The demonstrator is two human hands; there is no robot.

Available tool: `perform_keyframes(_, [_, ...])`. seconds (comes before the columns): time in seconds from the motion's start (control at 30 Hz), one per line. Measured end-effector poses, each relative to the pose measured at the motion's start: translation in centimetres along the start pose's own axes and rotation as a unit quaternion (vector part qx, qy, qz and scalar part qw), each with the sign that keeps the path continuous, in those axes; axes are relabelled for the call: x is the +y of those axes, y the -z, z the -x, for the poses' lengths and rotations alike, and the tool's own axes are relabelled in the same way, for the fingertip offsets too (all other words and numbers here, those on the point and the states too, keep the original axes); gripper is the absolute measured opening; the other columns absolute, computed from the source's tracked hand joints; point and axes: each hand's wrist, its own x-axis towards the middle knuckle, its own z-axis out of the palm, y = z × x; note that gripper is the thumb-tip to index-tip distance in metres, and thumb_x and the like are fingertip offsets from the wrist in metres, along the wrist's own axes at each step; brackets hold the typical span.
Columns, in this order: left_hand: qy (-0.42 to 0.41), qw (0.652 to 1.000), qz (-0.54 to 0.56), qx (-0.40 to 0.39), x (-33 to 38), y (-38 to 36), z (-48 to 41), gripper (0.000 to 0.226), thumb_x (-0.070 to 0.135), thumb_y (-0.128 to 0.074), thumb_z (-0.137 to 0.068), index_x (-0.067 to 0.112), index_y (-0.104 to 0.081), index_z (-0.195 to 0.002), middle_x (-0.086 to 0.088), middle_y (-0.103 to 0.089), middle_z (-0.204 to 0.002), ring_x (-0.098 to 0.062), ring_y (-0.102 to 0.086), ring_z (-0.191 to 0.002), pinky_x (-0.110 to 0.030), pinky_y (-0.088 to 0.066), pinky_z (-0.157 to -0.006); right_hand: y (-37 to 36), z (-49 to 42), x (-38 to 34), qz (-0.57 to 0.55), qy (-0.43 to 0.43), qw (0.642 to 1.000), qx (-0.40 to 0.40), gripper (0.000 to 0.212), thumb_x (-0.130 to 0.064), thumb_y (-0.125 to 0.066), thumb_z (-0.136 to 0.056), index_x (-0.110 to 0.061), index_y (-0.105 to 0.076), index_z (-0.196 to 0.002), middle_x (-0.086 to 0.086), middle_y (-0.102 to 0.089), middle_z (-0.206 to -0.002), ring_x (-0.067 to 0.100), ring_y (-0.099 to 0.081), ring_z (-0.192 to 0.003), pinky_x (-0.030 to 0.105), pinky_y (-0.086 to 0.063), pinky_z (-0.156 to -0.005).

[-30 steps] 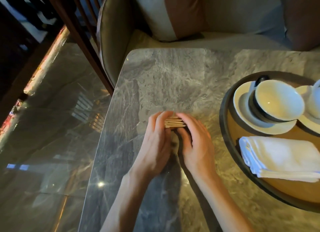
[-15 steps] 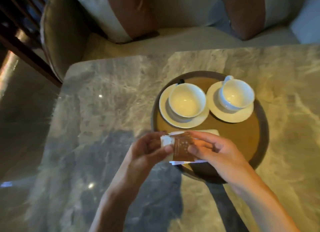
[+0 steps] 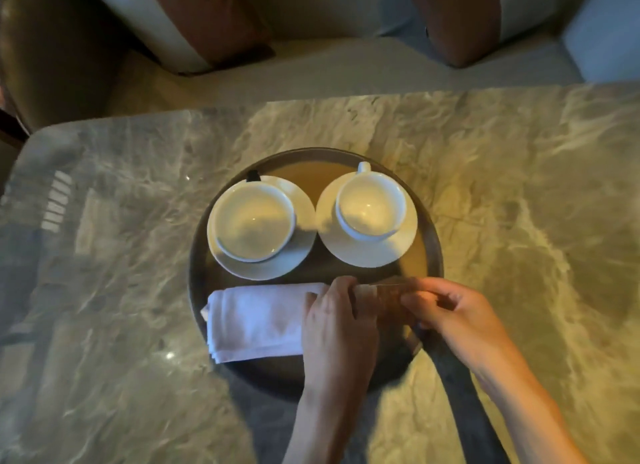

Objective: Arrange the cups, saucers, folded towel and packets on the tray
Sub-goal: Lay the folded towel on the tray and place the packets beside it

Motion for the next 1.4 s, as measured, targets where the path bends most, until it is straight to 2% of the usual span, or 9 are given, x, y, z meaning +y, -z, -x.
perform_keyframes(0.23, [-0.037, 0.972, -0.232, 0.001, 0.4, -1.6, -0.4, 0.028, 0.032, -0.047, -0.093, 0.028, -0.061, -0.117, 0.002, -0.063, -0.104, -0.026, -0.052, -0.103, -0.033, -0.039, -0.089, -1.4, -1.4, 2.0, 0.178, 0.096, 0.978, 0.045, 0.02, -0.003, -0.069, -0.087, -0.01, -0.071, -0.105, -0.003, -0.066, -0.078, 0.012, -0.062, -0.074, 0.021, -0.05, -0.071])
perform_keyframes(0.33, [-0.075, 0.973, -0.212, 0.049, 0.2, -1.5, 0.3, 0.03, 0.022, -0.066, -0.083, 0.017, -0.067, -0.113, -0.006, -0.064, -0.097, -0.032, -0.055, -0.093, -0.041, -0.047, -0.078, -0.9, -1.1, 2.6, 0.224, 0.168, 0.959, 0.052, 0.026, -0.013, -0.071, -0.088, -0.014, -0.068, -0.114, -0.001, -0.064, -0.086, 0.012, -0.06, -0.078, 0.021, -0.048, -0.071])
perform_keyframes(0.43, [-0.141, 0.965, -0.213, 0.059, -0.6, -0.9, 0.5, 0.032, 0.032, -0.06, -0.087, 0.021, -0.063, -0.117, 0.003, -0.062, -0.115, -0.025, -0.051, -0.102, -0.035, -0.041, -0.083, 0.1, -0.8, 2.9, 0.242, 0.287, 0.926, 0.034, 0.032, -0.012, -0.074, -0.085, -0.011, -0.065, -0.116, -0.001, -0.061, -0.107, 0.007, -0.058, -0.079, 0.016, -0.047, -0.073])
perform_keyframes(0.57, [-0.24, 0.947, -0.211, 0.035, -1.6, 0.1, 0.1, 0.034, 0.047, -0.048, -0.089, 0.02, -0.061, -0.106, 0.008, -0.061, -0.122, -0.019, -0.049, -0.112, -0.031, -0.032, -0.087, 1.3, -1.3, 3.3, 0.325, 0.369, 0.868, -0.066, 0.032, -0.025, -0.08, -0.077, -0.015, -0.064, -0.102, -0.002, -0.055, -0.138, 0.016, -0.058, -0.11, 0.025, -0.045, -0.091])
perform_keyframes(0.67, [-0.295, 0.922, -0.251, 0.0, -2.7, 0.3, -0.6, 0.037, 0.05, -0.05, -0.087, 0.02, -0.062, -0.104, 0.009, -0.063, -0.124, -0.019, -0.054, -0.114, -0.034, -0.036, -0.088, 1.3, -1.5, 3.2, 0.415, 0.384, 0.82, -0.086, 0.043, -0.027, -0.086, -0.069, -0.02, -0.057, -0.1, -0.006, -0.055, -0.141, 0.02, -0.058, -0.104, 0.037, -0.052, -0.081])
perform_keyframes(0.83, [-0.325, 0.901, -0.288, -0.013, -3.9, 0.3, -1.3, 0.026, 0.039, -0.058, -0.084, 0.018, -0.061, -0.1, 0.007, -0.065, -0.118, -0.023, -0.058, -0.109, -0.035, -0.033, -0.087, 0.6, -1.9, 2.8, 0.447, 0.392, 0.799, -0.091, 0.051, -0.015, -0.089, -0.062, -0.012, -0.06, -0.103, -0.001, -0.063, -0.128, 0.025, -0.061, -0.099, 0.038, -0.055, -0.072])
perform_keyframes(1.03, [-0.336, 0.892, -0.303, 0.002, -3.6, -0.5, -1.2, 0.02, 0.019, -0.068, -0.08, 0.013, -0.061, -0.098, -0.002, -0.064, -0.105, -0.025, -0.06, -0.099, -0.037, -0.032, -0.094, 0.4, -1.6, 2.4, 0.489, 0.41, 0.766, -0.077, 0.02, -0.017, -0.059, -0.085, -0.01, -0.058, -0.103, 0.003, -0.062, -0.121, 0.025, -0.06, -0.097, 0.037, -0.053, -0.07])
perform_keyframes(1.17, [-0.348, 0.885, -0.31, -0.001, -3.5, -0.7, -1.1, 0.029, 0.026, -0.069, -0.08, 0.012, -0.06, -0.104, -0.003, -0.065, -0.106, -0.024, -0.058, -0.106, -0.042, -0.027, -0.106, 1.2, -1.6, 1.8, 0.526, 0.4, 0.745, -0.091, 0.027, -0.019, -0.066, -0.077, -0.014, -0.055, -0.1, -0.001, -0.063, -0.107, 0.024, -0.06, -0.096, 0.038, -0.054, -0.069])
perform_keyframes(1.4, [-0.331, 0.897, -0.293, -0.016, -4.1, 1.0, 0.7, 0.038, 0.029, -0.066, -0.083, 0.014, -0.059, -0.117, -0.006, -0.057, -0.132, -0.028, -0.048, -0.125, -0.041, -0.027, -0.111, 2.6, -0.1, 1.7, 0.544, 0.321, 0.765, -0.12, 0.046, -0.032, -0.075, -0.082, -0.018, -0.054, -0.121, 0.002, -0.043, -0.147, 0.024, -0.053, -0.116, 0.039, -0.056, -0.084])
